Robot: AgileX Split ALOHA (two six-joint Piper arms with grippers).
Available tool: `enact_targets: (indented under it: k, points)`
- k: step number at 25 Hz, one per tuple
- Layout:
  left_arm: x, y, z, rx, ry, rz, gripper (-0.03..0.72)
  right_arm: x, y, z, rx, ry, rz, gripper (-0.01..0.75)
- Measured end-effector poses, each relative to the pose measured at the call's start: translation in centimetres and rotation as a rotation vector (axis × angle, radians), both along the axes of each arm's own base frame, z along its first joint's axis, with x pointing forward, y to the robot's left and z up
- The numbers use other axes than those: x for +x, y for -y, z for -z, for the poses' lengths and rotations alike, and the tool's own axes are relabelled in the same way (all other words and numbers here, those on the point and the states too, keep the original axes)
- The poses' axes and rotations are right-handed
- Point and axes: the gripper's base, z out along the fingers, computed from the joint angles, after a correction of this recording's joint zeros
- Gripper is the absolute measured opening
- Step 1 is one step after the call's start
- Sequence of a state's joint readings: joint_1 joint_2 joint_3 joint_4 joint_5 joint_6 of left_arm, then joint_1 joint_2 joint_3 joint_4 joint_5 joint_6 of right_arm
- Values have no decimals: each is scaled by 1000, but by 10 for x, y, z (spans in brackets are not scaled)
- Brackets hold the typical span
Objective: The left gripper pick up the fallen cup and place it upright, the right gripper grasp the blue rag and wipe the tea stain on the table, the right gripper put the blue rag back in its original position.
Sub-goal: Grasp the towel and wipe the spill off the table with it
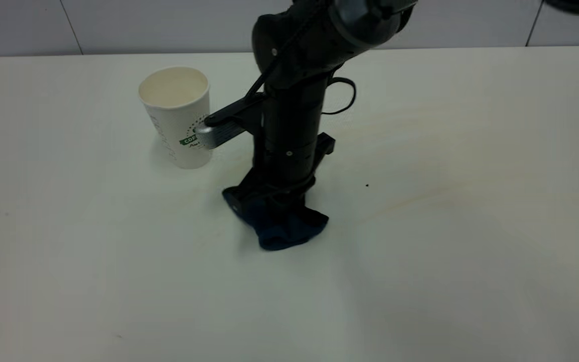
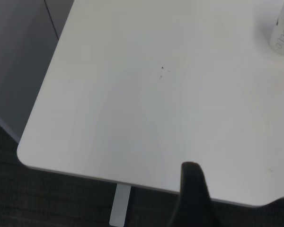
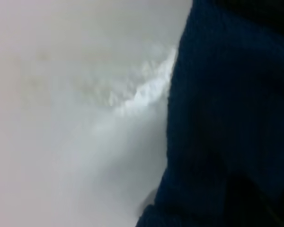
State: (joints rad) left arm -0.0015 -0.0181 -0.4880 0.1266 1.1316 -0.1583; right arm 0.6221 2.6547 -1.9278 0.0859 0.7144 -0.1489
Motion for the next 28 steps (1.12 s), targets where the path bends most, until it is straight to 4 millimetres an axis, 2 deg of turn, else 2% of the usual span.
enact_targets:
  k: [5,8,10,13,17,19,21,24,28]
  points:
    - [0,0,0,0,0,0,564,24,-10,1,-1,28,-4,51]
    - [0,0,0,0,0,0,564,41,-4,2,-30,59,27,51]
    - [0,0,0,0,0,0,564,56,8,1,-52,87,60,51]
    - [0,0,0,0,0,0,564,82,42,-2,-60,112,160,51]
    - [0,0,0,0,0,0,564,115,113,-1,-87,126,330,51]
    - [0,0,0,0,0,0,564,126,149,-2,-105,131,396,51]
    - [0,0,0,0,0,0,564,131,170,-2,-122,131,433,51]
    - [0,0,0,0,0,0,564,133,177,-1,-126,131,444,51]
    - [0,0,0,0,0,0,564,128,156,-1,-123,136,383,51]
